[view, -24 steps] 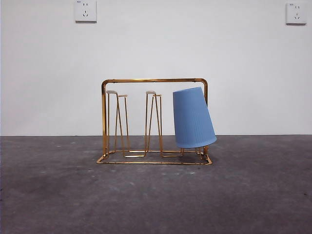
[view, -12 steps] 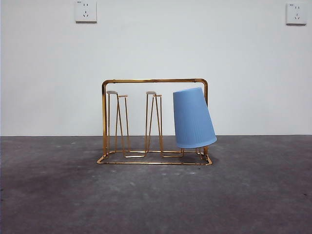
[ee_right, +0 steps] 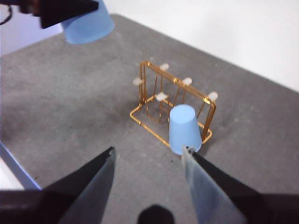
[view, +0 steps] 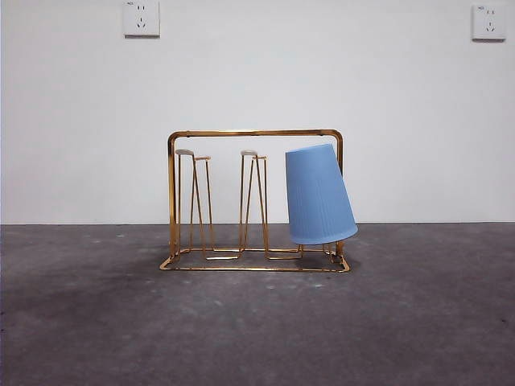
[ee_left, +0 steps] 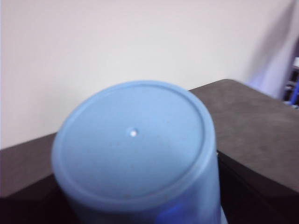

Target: Pick up cup 1,put cup 1 in the cup rack,pick up cup 2,put cup 2 in the cup rack

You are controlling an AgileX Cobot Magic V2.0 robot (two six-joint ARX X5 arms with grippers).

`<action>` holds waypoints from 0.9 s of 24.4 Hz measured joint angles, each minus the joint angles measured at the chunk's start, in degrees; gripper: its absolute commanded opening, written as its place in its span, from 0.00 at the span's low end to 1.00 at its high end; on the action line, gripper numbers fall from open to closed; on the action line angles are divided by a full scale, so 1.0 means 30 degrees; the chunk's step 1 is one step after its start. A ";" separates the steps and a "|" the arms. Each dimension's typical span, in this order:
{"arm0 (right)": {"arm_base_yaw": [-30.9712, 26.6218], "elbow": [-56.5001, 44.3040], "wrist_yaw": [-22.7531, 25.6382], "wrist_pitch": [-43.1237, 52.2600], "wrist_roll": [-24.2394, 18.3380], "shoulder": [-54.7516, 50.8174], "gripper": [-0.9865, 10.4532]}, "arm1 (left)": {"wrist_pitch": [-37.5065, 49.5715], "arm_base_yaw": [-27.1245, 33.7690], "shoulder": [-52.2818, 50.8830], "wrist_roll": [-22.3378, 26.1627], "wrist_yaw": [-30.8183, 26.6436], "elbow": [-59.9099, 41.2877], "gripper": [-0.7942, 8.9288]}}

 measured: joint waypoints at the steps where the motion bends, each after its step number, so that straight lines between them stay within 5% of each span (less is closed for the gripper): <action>1: 0.0000 0.0000 0.0000 -0.0175 0.0109 0.0000 0.30 | 0.0386 0.0401 0.0248 0.0036 0.0255 -0.0350 0.07; 22: 0.0000 0.0000 -0.0342 -0.1785 0.2178 0.0000 0.30 | 0.3351 0.1821 0.6987 0.1027 0.1333 -0.0736 0.07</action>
